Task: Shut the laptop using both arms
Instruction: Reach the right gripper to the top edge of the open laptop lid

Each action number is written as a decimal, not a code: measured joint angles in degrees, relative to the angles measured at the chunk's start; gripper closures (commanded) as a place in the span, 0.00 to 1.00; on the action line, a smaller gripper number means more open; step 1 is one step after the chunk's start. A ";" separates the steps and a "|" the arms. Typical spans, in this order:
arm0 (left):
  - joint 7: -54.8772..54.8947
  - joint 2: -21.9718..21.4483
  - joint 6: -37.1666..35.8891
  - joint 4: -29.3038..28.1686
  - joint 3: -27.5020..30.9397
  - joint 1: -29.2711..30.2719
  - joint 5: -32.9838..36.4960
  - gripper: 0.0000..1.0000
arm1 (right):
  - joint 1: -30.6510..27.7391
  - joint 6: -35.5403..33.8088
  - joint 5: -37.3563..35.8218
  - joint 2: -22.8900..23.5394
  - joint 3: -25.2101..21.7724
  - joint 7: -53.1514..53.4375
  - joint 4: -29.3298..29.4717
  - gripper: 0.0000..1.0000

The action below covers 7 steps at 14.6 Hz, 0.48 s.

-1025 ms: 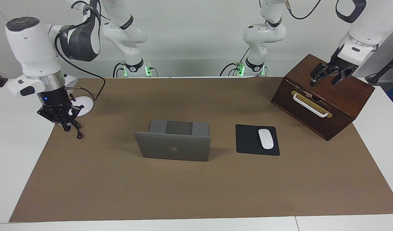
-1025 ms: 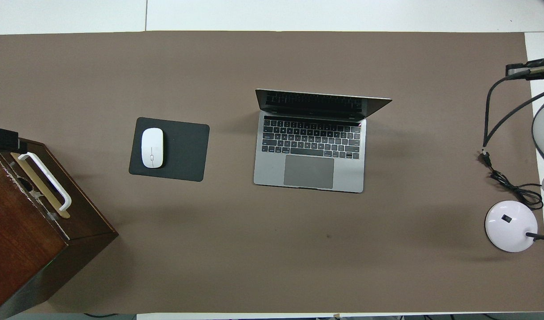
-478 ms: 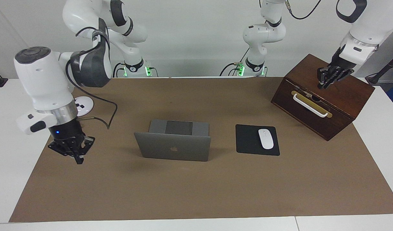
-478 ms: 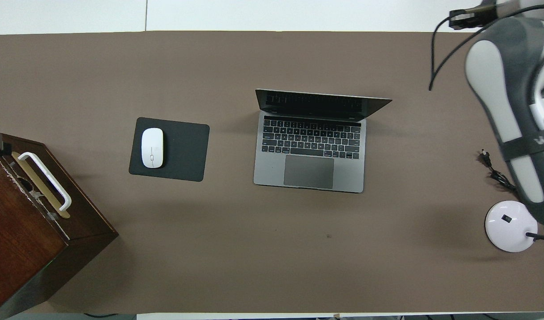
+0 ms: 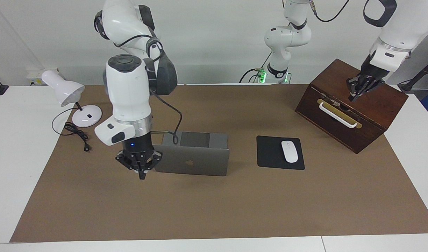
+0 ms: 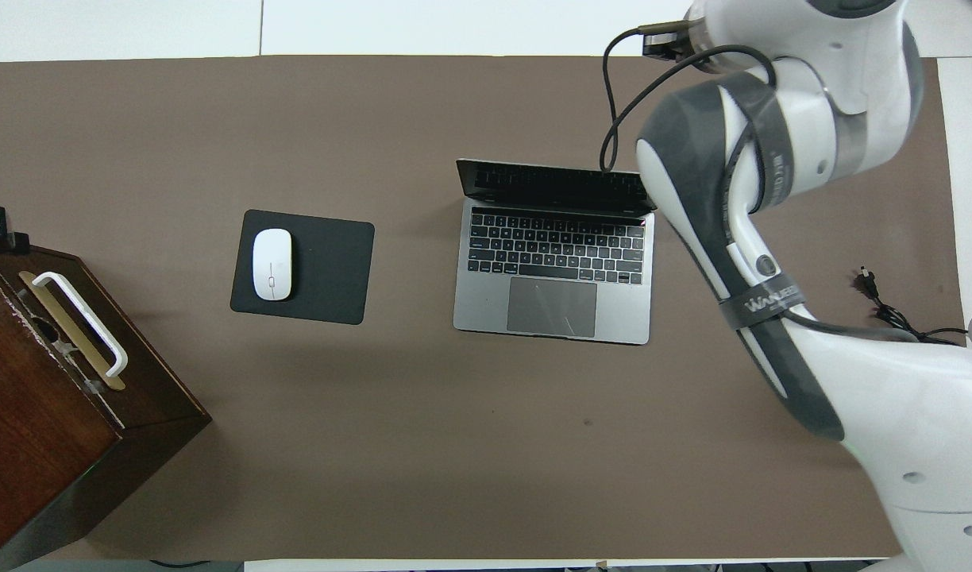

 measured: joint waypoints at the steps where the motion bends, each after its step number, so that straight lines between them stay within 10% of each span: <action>1: -0.07 -0.29 1.80 -1.54 -0.11 -0.20 -0.74 1.00 | 1.19 -0.19 -0.85 0.00 -0.07 2.33 0.05 1.00; 7: -0.86 -5.40 17.32 -15.43 -0.67 -4.36 -4.65 1.00 | 4.42 -0.18 -2.43 0.39 -0.12 10.33 0.05 1.00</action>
